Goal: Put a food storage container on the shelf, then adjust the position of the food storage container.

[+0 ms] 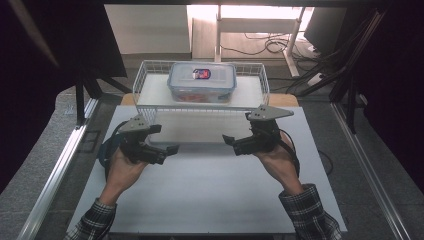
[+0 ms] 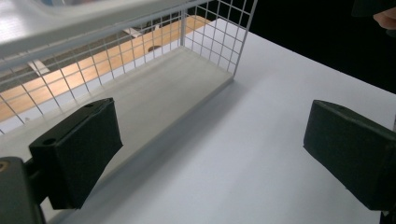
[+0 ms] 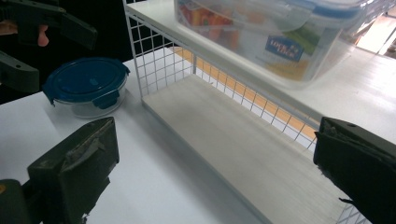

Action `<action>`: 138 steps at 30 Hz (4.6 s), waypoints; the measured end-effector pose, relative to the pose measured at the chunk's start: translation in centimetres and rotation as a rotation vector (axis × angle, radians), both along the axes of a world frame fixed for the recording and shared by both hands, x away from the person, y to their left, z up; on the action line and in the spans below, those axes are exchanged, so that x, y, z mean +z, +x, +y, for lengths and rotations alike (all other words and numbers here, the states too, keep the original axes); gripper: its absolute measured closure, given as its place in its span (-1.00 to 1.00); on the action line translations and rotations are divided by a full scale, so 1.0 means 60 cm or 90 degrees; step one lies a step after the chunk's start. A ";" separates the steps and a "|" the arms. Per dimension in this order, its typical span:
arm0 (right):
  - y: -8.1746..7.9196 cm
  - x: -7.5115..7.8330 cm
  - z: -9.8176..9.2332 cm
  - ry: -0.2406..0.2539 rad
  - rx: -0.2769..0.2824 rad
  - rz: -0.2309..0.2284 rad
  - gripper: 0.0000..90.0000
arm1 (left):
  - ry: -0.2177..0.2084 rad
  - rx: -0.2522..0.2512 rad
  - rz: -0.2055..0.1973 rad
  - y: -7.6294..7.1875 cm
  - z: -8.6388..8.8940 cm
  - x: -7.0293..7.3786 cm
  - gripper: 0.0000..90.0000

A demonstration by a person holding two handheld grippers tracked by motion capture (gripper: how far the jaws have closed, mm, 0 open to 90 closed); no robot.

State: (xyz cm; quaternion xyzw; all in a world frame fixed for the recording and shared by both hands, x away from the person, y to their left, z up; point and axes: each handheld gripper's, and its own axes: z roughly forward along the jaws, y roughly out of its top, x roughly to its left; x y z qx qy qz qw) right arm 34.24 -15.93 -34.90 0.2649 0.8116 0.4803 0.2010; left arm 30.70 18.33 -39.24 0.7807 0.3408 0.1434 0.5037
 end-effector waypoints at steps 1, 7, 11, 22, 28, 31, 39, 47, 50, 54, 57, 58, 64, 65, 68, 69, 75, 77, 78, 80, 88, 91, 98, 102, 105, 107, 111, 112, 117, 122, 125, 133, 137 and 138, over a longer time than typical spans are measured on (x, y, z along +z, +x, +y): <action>0.000 0.000 0.000 0.000 0.000 0.000 -1.00 | -0.001 0.000 0.000 -0.004 -0.001 -0.003 -0.92; -0.017 -0.021 -0.016 0.008 -0.007 0.005 -1.00 | -0.006 -0.014 0.011 -0.018 -0.007 -0.031 -0.92; -0.026 -0.037 -0.030 0.017 -0.012 0.012 -1.00 | 0.003 -0.012 0.016 -0.027 -0.010 -0.050 -0.91; -0.046 -0.074 -0.058 0.015 -0.029 0.028 -1.00 | 0.019 0.009 0.026 -0.054 0.002 -0.091 -0.88; -0.063 -0.101 -0.061 0.018 -0.039 0.034 -1.00 | 0.013 0.028 0.022 -0.069 0.013 -0.114 -0.87; -0.073 -0.116 -0.061 0.004 -0.041 0.025 -0.99 | 0.032 0.028 0.013 -0.076 0.010 -0.127 -0.88; -0.093 -0.151 -0.068 -0.005 -0.035 0.040 -0.98 | 0.069 0.018 0.009 -0.095 -0.008 -0.148 -0.88; -0.113 -0.188 -0.076 -0.012 -0.048 0.038 -0.96 | 0.058 0.011 0.024 -0.098 -0.006 -0.169 -0.88; -0.117 -0.203 -0.077 -0.025 -0.050 0.047 -0.96 | 0.067 0.014 0.026 -0.096 -0.006 -0.174 -0.88; -0.117 -0.214 -0.079 -0.042 -0.056 0.049 -0.96 | 0.058 0.016 0.035 -0.093 -0.003 -0.176 -0.88; -0.116 -0.214 -0.080 -0.038 -0.058 0.050 -0.96 | 0.061 0.027 0.040 -0.087 0.002 -0.176 -0.91; -0.115 -0.214 -0.080 -0.037 -0.059 0.050 -0.96 | 0.061 0.030 0.043 -0.085 0.004 -0.176 -0.92; -0.111 -0.220 -0.079 -0.044 -0.062 0.056 -0.96 | 0.034 0.068 0.070 -0.059 0.032 -0.163 -0.88; -0.111 -0.220 -0.079 -0.043 -0.063 0.056 -0.96 | 0.042 0.078 0.069 -0.054 0.039 -0.160 -0.85; -0.109 -0.221 -0.080 -0.046 -0.066 0.055 -0.95 | 0.058 0.102 0.060 -0.043 0.060 -0.150 -0.64; -0.109 -0.221 -0.081 -0.047 -0.067 0.055 -0.95 | 0.058 0.112 0.056 -0.037 0.071 -0.145 -0.52; -0.106 -0.225 -0.083 -0.056 -0.075 0.061 -0.94 | 0.051 0.176 0.057 0.002 0.131 -0.127 0.34; -0.105 -0.226 -0.083 -0.060 -0.076 0.060 -0.94 | 0.066 0.206 0.060 0.016 0.154 -0.131 0.64; -0.104 -0.226 -0.082 -0.061 -0.076 0.062 -0.94 | 0.065 0.218 0.068 0.024 0.166 -0.134 0.77; -0.104 -0.228 -0.081 -0.066 -0.078 0.063 -0.93 | 0.064 0.241 0.071 0.038 0.189 -0.141 0.95; -0.103 -0.229 -0.082 -0.073 -0.079 0.062 -0.93 | 0.086 0.326 0.074 0.076 0.255 -0.154 1.00; -0.103 -0.230 -0.081 -0.075 -0.080 0.064 -0.93 | 0.089 0.354 0.081 0.084 0.277 -0.166 1.00; -0.102 -0.232 -0.082 -0.081 -0.078 0.067 -0.92 | 0.087 0.387 0.108 0.087 0.308 -0.190 1.00; -0.102 -0.232 -0.081 -0.085 -0.076 0.068 -0.91 | 0.062 0.384 0.128 0.089 0.315 -0.198 1.00; -0.102 -0.233 -0.080 -0.088 -0.074 0.070 -0.91 | 0.060 0.382 0.131 0.085 0.314 -0.198 1.00; -0.101 -0.235 -0.080 -0.090 -0.075 0.072 -0.91 | 0.055 0.373 0.136 0.079 0.310 -0.197 1.00; -0.101 -0.235 -0.080 -0.091 -0.075 0.074 -0.91 | 0.066 0.355 0.136 0.070 0.296 -0.194 1.00; -0.101 -0.235 -0.080 -0.092 -0.075 0.074 -0.91 | 0.066 0.349 0.137 0.067 0.292 -0.194 1.00; -0.101 -0.236 -0.078 -0.097 -0.071 0.073 -0.91 | 0.073 0.322 0.133 0.058 0.261 -0.192 1.00; -0.101 -0.237 -0.078 -0.100 -0.069 0.076 -0.90 | 0.082 0.302 0.129 0.051 0.230 -0.190 1.00; -0.101 -0.237 -0.078 -0.101 -0.068 0.076 -0.90 | 0.083 0.292 0.130 0.046 0.210 -0.189 1.00; -0.100 -0.238 -0.079 -0.103 -0.066 0.077 -0.90 | 0.088 0.265 0.132 0.027 0.152 -0.185 1.00; -0.100 -0.239 -0.079 -0.106 -0.065 0.078 -0.90 | 0.096 0.245 0.131 0.017 0.122 -0.183 1.00; -0.100 -0.239 -0.079 -0.107 -0.065 0.078 -0.90 | 0.098 0.238 0.130 0.013 0.115 -0.182 1.00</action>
